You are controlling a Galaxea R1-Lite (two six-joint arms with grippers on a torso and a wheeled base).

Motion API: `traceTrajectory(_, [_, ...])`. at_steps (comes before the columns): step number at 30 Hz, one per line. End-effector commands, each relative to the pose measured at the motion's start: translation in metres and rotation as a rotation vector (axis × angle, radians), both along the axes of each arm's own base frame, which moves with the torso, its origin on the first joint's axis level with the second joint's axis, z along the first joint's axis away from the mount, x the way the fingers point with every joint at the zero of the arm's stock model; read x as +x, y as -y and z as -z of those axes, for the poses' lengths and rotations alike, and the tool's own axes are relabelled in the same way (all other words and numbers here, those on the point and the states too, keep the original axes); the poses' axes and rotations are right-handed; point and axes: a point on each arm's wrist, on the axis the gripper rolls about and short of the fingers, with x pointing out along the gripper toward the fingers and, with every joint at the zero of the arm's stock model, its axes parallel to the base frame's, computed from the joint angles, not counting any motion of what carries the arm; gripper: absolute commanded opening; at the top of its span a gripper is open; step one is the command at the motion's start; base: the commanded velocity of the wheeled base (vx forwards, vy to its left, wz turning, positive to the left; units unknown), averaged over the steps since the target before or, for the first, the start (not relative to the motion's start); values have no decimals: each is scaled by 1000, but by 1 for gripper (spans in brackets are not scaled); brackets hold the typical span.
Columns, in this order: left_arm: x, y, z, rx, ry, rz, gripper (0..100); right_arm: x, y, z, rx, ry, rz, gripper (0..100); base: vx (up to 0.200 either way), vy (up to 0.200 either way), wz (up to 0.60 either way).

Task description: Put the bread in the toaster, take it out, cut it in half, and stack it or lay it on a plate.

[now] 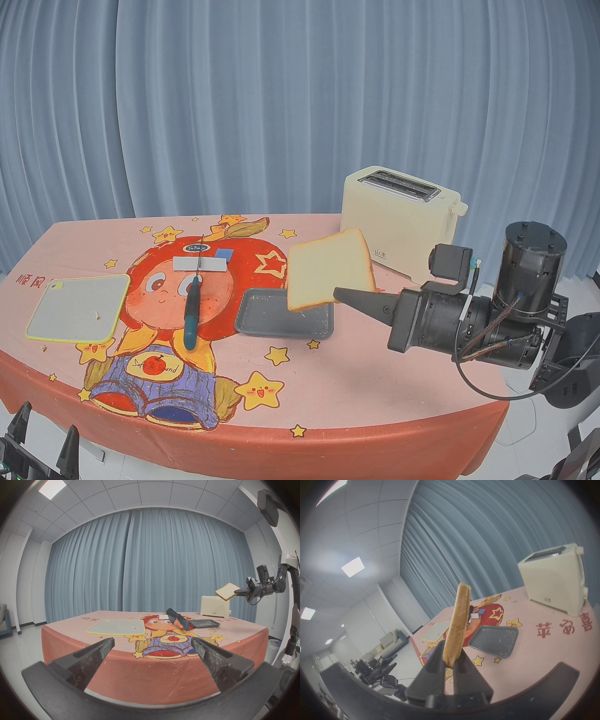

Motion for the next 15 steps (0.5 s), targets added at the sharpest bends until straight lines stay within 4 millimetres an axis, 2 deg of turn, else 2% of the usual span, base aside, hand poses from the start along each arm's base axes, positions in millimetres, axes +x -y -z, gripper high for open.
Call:
traceTrajectory(1, [1,0,5,0,-17,-1,100,-1,4,8,-24,23,0,0,0,0,0])
traceTrajectory(10, [1,0,5,0,-17,0,100,-1,6,18,-49,266,29,0,0,0,0])
traceTrajectory(15, [1,0,5,0,-17,0,100,1,9,18,-58,310,47,0,0,0,0])
